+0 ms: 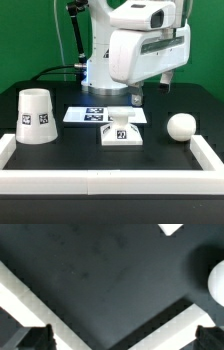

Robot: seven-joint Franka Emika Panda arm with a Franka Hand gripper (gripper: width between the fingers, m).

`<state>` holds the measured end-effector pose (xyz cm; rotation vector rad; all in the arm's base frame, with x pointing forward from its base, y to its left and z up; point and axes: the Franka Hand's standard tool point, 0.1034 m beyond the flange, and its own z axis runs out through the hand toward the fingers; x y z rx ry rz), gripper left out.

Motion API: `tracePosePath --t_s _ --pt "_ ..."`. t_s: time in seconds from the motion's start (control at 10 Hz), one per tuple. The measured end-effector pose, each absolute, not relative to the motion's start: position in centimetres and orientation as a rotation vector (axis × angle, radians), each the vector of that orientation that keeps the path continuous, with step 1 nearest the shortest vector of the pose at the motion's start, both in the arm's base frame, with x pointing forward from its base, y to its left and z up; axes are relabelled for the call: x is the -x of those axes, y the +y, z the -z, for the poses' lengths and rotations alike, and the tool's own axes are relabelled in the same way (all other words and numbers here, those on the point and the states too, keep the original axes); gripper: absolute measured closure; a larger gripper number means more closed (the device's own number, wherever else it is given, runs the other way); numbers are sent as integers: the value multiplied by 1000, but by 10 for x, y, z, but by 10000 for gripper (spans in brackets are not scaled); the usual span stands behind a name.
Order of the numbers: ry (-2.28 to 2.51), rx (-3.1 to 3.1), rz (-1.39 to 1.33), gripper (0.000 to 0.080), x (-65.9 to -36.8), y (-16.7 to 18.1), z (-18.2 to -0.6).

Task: Assemble lamp

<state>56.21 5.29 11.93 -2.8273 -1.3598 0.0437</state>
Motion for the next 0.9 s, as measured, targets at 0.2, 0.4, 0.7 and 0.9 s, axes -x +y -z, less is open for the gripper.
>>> tracePosePath --t_s 0.2,0.4,0.7,0.9 --pt "-1360 2827 -44 100 -562 53 -119" --pt "-1360 2827 -44 100 -562 53 -119" --pt "-1358 2828 -47 100 -561 52 -118" --pt "-1311 2857 -28 100 -540 33 -109"
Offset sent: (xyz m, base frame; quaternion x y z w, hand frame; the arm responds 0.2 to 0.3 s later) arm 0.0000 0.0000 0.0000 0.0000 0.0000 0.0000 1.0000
